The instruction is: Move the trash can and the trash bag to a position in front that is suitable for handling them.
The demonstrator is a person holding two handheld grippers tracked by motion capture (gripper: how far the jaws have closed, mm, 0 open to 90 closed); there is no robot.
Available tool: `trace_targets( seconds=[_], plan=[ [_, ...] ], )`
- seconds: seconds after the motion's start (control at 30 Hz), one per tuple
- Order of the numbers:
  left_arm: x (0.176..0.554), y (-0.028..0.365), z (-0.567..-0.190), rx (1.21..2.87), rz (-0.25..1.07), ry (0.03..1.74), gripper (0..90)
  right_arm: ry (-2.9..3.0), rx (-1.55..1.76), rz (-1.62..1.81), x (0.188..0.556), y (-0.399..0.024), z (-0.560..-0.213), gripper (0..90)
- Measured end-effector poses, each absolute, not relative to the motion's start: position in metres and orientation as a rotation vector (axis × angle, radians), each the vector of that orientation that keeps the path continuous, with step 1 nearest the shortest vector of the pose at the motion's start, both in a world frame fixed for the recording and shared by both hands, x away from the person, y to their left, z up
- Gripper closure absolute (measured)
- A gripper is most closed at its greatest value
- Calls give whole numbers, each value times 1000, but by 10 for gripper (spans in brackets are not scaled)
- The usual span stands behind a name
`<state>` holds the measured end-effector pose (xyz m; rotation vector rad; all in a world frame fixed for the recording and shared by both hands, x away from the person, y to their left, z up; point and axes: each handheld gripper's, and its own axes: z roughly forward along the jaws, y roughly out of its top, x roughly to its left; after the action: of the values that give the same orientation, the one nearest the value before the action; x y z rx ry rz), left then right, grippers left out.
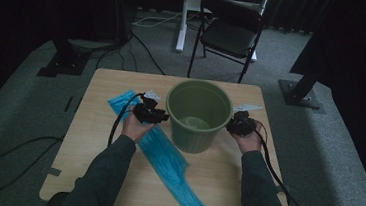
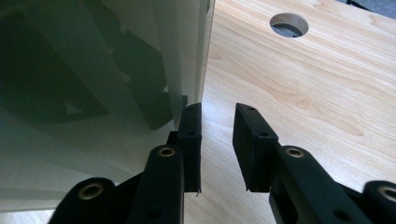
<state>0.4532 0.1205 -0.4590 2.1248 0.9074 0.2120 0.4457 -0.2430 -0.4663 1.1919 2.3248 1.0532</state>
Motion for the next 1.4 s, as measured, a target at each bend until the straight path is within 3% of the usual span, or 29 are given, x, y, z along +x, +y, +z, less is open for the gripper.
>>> trace_targets(
  seconds=[0.53,1.4],
  plan=[
    [417,132,-457,2177,214,818,672,2421,1095,1101,413,-242,-466,773],
    [364,171,-462,2142,176,816,645,2551,916,1097,368,-213,-464,759]
  ],
)
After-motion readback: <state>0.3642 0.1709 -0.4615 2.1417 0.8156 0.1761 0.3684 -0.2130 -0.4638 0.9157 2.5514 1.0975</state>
